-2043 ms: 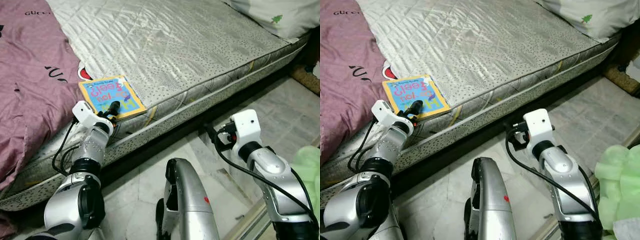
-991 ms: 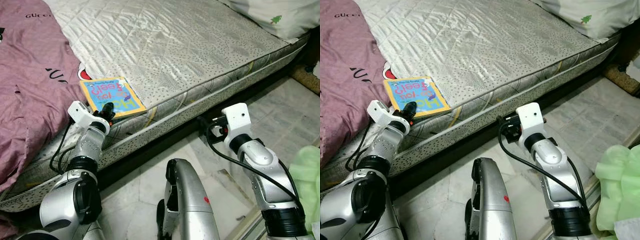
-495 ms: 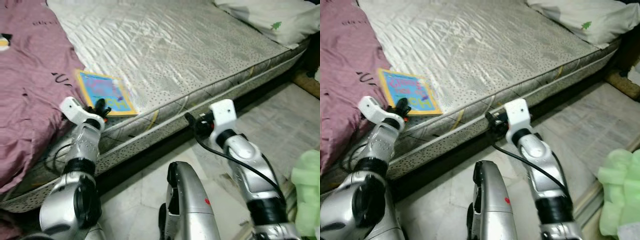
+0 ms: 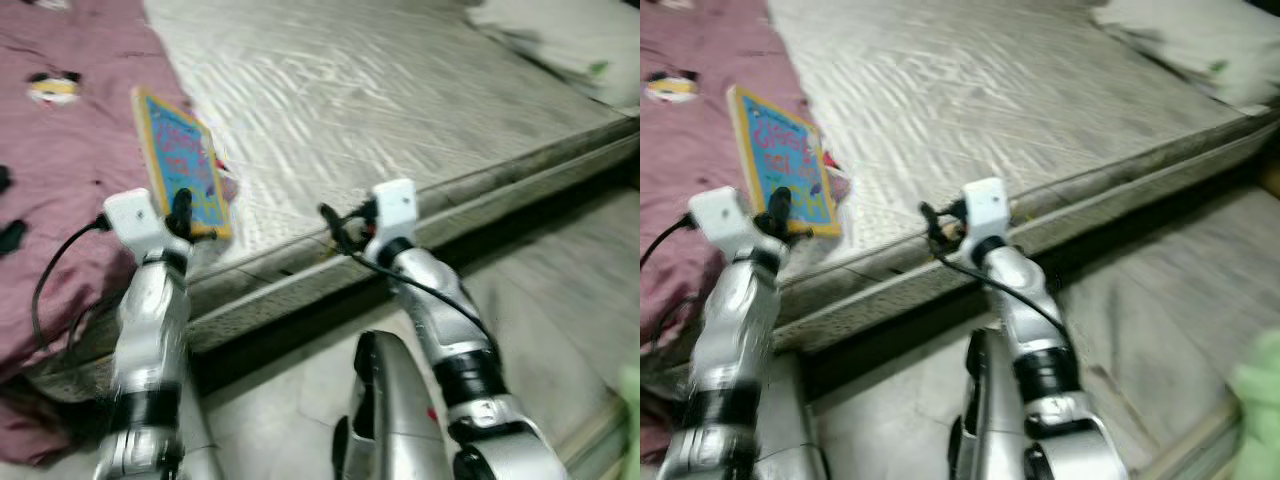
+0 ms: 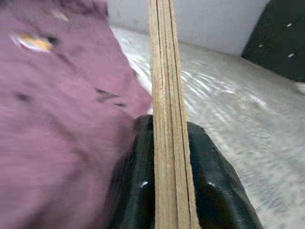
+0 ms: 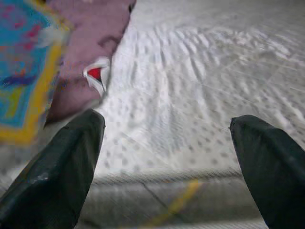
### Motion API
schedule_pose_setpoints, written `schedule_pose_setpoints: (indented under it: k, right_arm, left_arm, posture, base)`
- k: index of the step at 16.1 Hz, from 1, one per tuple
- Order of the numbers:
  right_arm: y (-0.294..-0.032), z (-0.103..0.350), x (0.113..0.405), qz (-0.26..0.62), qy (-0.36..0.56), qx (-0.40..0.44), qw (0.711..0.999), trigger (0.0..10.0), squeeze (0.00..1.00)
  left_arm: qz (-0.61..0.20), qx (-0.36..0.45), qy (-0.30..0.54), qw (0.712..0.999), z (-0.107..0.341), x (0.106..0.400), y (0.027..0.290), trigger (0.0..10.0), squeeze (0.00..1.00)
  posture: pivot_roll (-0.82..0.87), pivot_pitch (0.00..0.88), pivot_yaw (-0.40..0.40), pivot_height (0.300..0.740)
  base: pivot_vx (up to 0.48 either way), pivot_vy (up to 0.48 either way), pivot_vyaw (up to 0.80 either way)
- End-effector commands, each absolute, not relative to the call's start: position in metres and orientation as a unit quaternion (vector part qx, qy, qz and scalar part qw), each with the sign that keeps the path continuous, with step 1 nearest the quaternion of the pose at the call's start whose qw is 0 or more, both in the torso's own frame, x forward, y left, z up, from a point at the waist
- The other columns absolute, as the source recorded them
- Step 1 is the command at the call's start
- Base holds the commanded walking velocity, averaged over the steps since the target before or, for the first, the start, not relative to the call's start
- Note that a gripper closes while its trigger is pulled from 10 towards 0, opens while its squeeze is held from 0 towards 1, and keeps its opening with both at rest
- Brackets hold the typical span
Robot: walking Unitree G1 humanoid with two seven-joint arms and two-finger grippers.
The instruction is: Clean up the room
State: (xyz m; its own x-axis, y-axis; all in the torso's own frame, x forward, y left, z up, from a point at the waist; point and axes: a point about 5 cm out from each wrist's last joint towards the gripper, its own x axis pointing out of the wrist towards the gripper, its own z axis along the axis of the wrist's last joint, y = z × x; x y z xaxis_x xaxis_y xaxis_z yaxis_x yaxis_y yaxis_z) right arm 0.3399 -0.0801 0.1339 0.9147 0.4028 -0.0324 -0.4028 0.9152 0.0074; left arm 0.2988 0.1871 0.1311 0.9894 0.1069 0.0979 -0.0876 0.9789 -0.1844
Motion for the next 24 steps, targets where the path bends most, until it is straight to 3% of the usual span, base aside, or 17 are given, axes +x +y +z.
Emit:
schedule_pose_setpoints:
  k: [1, 5, 6, 7, 10, 12, 24]
  right_arm:
    - [-0.084, 0.136, 0.344, 0.185, 0.002, -0.02, 0.983, 10.0, 0.0]
    - [-0.087, 0.142, 0.36, 0.144, -0.013, 0.019, 0.989, 10.0, 0.0]
    - [-0.085, 0.141, 0.36, 0.156, -0.01, 0.045, 0.987, 10.0, 0.0]
    - [-0.083, 0.14, 0.358, 0.156, -0.017, 0.056, 0.986, 10.0, 0.0]
    - [-0.076, 0.135, 0.352, 0.181, -0.013, 0.104, 0.978, 10.0, 0.0]
    - [-0.075, 0.137, 0.347, 0.199, -0.031, 0.111, 0.973, 10.0, 0.0]
    - [-0.074, 0.149, 0.35, 0.202, -0.036, 0.129, 0.97, 10.0, 0.0]
  left_arm:
    - [0.046, -0.075, -0.071, 0.994, 0.143, 0.293, 0.183, 0.0, 0.0]
    - [0.069, -0.02, -0.035, 0.997, 0.14, 0.27, 0.195, 0.0, 0.0]
    - [0.085, -0.013, -0.017, 0.996, 0.135, 0.268, 0.199, 8.3, 0.0]
    - [0.107, 0.028, -0.004, 0.994, 0.127, 0.266, 0.205, 10.0, 0.0]
    - [0.126, 0.076, 0.005, 0.989, 0.123, 0.259, 0.204, 10.0, 0.0]
    - [0.104, 0.041, 0.014, 0.994, 0.118, 0.252, 0.198, 10.0, 0.0]
    - [0.07, 0.049, 0.008, 0.996, 0.12, 0.252, 0.178, 10.0, 0.0]
  posture:
    - [0.03, 0.0, -0.032, 0.48]
    - [0.03, 0.0, 0.005, 0.48]
    - [0.03, 0.0, 0.008, 0.48]
    - [0.03, 0.0, 0.015, 0.48]
    - [0.02, 0.0, 0.024, 0.48]
    - [0.01, 0.0, 0.026, 0.48]
    - [0.0, 0.0, 0.011, 0.615]
  base:
    - [0.0, 0.0, 0.0]
    - [0.0, 0.0, 0.0]
    - [0.0, 0.0, 0.0]
    - [0.0, 0.0, 0.0]
    - [0.0, 0.0, 0.0]
    - [0.0, 0.0, 0.0]
    - [0.0, 0.0, 0.0]
